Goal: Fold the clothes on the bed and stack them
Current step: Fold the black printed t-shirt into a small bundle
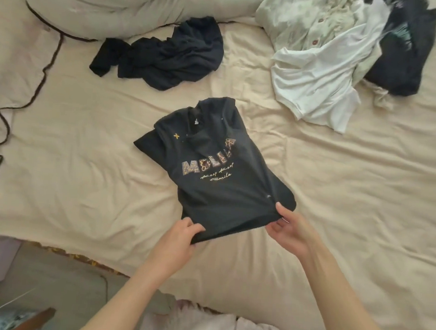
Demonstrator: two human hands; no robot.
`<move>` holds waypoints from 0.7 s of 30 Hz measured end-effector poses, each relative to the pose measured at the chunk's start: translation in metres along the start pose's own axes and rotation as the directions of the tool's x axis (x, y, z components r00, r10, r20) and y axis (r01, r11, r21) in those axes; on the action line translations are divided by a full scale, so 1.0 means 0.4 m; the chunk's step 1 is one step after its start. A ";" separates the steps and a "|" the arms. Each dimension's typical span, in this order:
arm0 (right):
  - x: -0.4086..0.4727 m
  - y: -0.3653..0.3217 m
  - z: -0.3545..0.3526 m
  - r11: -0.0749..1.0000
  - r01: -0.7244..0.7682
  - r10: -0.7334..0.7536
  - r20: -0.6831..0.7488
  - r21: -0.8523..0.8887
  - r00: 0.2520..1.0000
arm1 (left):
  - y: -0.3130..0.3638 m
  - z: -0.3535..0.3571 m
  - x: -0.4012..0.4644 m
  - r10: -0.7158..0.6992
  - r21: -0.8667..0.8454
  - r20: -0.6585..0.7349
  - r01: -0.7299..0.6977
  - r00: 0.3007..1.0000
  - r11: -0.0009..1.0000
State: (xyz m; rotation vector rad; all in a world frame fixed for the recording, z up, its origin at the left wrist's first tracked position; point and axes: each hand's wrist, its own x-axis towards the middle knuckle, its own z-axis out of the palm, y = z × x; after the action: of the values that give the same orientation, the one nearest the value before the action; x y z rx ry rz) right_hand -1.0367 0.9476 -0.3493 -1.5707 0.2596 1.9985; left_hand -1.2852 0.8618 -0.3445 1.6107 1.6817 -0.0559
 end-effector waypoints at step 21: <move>0.047 0.020 -0.042 -0.036 0.123 -0.644 0.117 -0.992 0.756 | -0.076 -0.012 0.047 -0.170 -0.012 -0.081 0.169 0.982 0.985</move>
State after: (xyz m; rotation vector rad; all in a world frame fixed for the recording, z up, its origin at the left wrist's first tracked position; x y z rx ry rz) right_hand -1.0299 0.9391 -0.3734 -2.3804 -1.7004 1.1396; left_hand -1.3117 0.8741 -0.3660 1.4797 1.8778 -0.0717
